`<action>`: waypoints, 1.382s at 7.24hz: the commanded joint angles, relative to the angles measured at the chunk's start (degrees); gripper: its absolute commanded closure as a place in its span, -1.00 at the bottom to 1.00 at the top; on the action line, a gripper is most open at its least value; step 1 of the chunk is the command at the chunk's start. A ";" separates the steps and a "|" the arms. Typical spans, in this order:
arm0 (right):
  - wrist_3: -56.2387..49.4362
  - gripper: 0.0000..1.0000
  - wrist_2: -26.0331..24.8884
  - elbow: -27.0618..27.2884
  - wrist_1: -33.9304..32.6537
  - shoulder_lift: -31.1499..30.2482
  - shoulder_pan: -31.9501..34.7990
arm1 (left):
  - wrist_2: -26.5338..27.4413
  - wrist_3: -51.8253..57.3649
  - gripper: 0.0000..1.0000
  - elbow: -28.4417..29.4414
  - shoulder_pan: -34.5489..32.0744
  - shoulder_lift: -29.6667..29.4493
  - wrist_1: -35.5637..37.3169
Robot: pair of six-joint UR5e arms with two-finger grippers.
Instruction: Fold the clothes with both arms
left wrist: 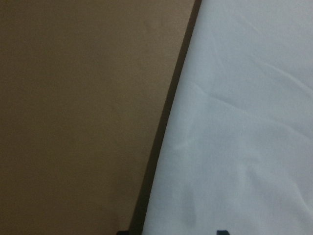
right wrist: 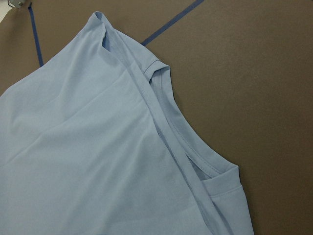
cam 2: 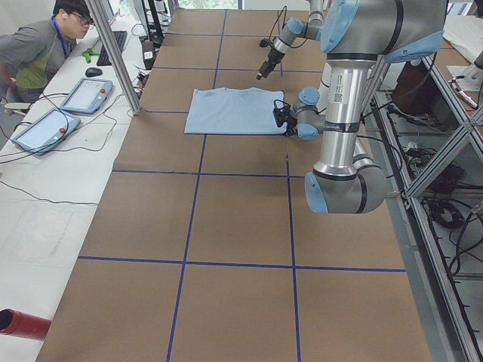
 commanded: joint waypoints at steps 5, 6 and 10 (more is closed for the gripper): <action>2.87 -0.91 -0.31 -1.23 -0.20 1.08 -1.83 | 0.07 0.06 1.00 0.32 0.42 -0.87 0.00; 7.50 -0.70 -0.22 -1.58 -1.77 3.43 -2.45 | 0.07 0.06 1.00 0.24 0.42 -1.39 0.09; 19.24 -0.48 0.57 -5.97 -13.64 9.70 -6.41 | 0.16 0.06 1.00 0.32 0.42 -1.57 0.09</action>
